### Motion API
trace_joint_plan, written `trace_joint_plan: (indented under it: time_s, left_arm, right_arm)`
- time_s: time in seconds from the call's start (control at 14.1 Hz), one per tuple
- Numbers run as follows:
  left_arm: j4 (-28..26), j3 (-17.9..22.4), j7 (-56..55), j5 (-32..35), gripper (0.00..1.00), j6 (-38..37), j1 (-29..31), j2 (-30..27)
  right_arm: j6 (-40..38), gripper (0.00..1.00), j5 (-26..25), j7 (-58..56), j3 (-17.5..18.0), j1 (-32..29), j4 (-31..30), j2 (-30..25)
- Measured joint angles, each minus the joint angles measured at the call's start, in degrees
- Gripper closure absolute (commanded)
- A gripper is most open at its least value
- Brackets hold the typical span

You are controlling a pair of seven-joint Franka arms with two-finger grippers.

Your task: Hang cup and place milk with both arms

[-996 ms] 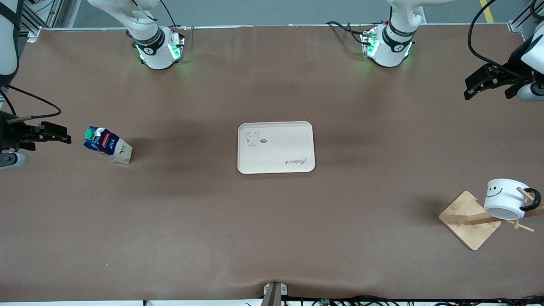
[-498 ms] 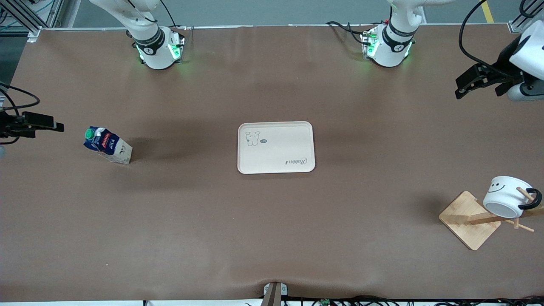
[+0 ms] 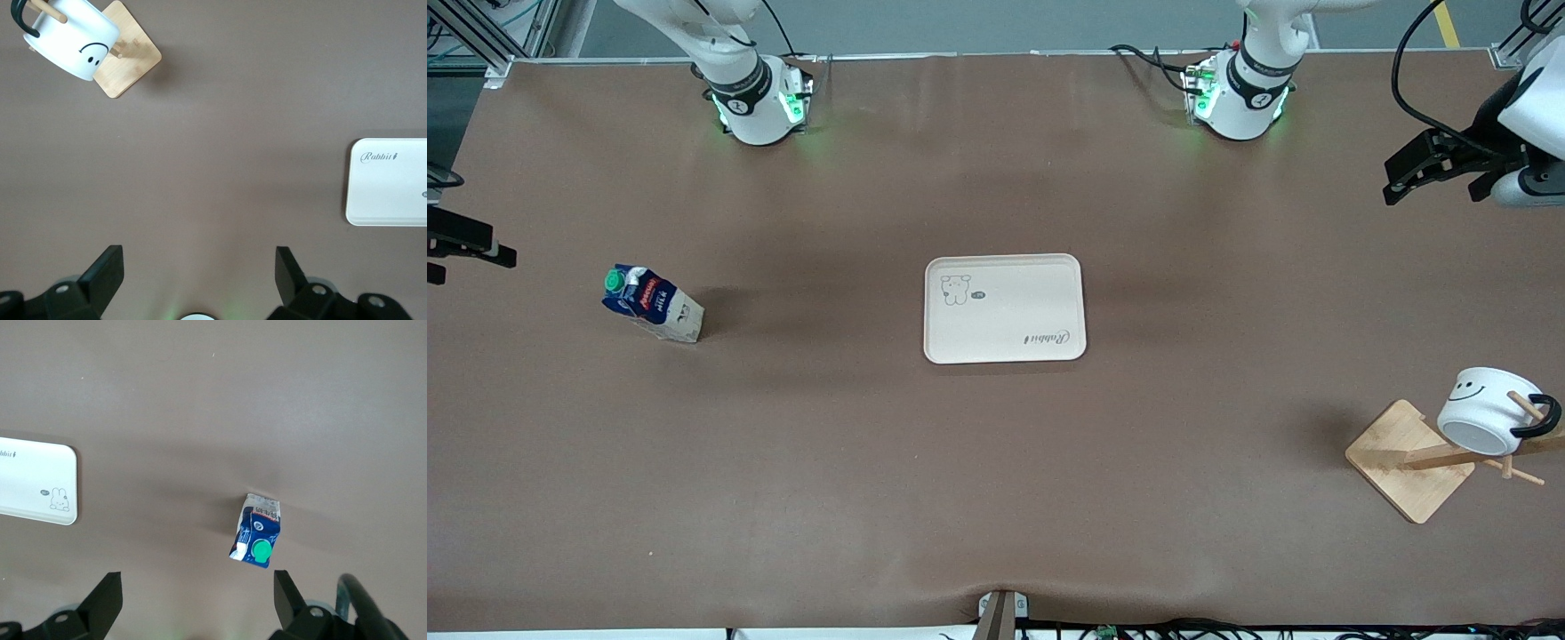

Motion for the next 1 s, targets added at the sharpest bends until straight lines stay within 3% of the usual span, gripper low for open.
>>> trace_joint_plan:
  time_s: [0.5,0.78,1.0]
  left_arm:
    - [0.02,0.63,6.43,0.0,0.0,-0.7,3.18,0.03]
    - [0.19,0.62,7.72,0.0,0.0,-1.22,3.44,0.02]
    - [0.34,0.63,10.32,0.0,0.0,-1.25,4.07,0.02]
  right_arm:
    - [1.52,0.0,-5.82,5.34,0.08,3.57,-10.38,-8.15]
    - [1.29,0.0,-6.86,15.7,0.27,7.03,-12.64,-9.87]
    - [2.71,0.0,-7.17,16.35,-0.24,6.64,-14.87,-10.76]
